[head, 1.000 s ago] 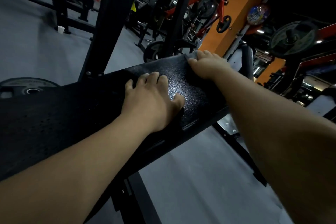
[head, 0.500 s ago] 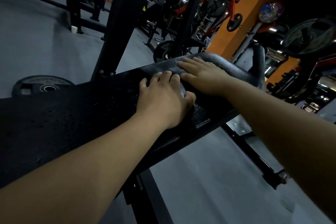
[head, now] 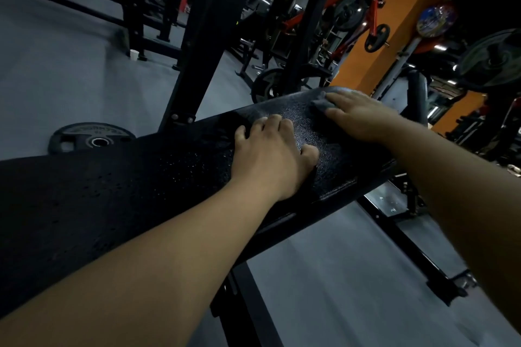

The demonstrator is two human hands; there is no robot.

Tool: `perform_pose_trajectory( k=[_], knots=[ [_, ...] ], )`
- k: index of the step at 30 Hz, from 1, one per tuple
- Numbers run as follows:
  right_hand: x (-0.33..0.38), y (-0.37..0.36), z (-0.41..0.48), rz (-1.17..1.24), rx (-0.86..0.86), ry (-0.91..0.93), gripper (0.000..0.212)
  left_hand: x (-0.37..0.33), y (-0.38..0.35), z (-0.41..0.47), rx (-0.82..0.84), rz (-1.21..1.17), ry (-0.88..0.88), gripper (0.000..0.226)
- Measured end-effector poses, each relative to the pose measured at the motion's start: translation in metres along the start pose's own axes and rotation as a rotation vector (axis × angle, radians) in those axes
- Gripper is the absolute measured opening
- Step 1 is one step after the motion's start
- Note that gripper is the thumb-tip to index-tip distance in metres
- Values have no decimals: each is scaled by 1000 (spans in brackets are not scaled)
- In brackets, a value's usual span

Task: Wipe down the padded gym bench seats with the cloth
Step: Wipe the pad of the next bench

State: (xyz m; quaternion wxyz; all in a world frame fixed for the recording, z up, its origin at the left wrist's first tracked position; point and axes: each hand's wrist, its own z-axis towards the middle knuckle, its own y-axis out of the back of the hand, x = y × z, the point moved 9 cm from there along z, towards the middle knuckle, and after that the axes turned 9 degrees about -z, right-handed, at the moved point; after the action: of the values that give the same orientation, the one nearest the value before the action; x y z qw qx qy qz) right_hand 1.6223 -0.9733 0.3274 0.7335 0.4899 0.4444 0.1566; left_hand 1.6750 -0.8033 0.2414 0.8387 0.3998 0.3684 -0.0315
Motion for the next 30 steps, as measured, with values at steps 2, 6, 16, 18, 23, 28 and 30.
perform_pose_trajectory(
  k=[2, 6, 16, 18, 23, 28, 30],
  knots=[
    [22, 3, 14, -33, 0, -54, 62, 0, 0, 2, 13, 6, 6, 69],
    [95, 1, -36, -21, -68, 258, 55, 1, 9, -14, 69, -5, -43, 78],
    [131, 15, -74, 38, -141, 247, 55, 71, 45, -94, 91, 66, 38, 73],
    [134, 19, -112, 91, -145, 326, 54, 72, 44, -96, 89, 63, 43, 72],
    [101, 12, -88, 9, -58, 68, 56, 75, 41, -96, 73, 47, 36, 72],
    [164, 20, -165, 81, -172, 335, 57, 74, 45, -100, 76, 25, 36, 71],
    [138, 21, -162, 125, -194, 328, 50, 74, 45, -101, 87, 5, 29, 66]
  ],
)
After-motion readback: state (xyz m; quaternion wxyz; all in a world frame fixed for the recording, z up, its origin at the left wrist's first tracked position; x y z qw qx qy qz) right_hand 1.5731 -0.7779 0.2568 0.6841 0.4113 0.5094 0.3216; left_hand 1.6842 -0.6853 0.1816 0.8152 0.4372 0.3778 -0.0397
